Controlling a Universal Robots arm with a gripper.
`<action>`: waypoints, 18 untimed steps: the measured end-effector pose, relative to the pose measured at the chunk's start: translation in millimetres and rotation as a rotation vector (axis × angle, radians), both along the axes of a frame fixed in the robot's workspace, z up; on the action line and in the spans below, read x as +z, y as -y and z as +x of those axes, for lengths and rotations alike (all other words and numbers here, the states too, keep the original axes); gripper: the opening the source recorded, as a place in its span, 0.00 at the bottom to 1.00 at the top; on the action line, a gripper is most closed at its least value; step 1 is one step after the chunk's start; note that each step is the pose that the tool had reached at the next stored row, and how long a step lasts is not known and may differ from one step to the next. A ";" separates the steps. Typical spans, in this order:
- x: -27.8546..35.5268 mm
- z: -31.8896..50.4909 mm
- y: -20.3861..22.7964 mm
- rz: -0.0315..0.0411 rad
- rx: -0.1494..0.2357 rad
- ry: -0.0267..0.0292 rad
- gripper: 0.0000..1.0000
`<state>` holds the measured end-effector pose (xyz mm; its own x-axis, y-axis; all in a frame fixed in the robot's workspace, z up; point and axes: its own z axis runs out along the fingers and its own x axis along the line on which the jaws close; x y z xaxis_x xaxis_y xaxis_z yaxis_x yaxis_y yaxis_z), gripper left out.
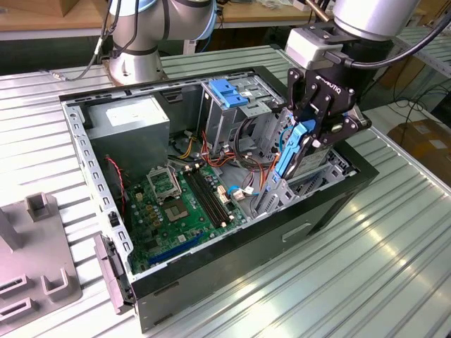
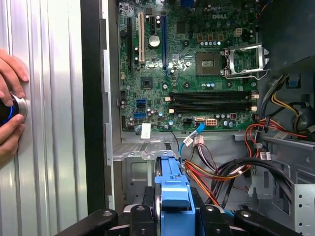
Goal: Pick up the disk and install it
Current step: 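Insert the disk into the insertion slot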
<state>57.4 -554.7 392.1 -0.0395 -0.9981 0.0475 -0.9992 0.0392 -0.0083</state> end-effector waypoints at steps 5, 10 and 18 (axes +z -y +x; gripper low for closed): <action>-4.5 0.0 0.0 -0.0001 0.000 0.0000 0.37; -10.0 0.0 0.0 -0.0003 0.000 -0.0001 0.37; -22.7 0.0 0.0 0.0001 0.000 0.0000 0.37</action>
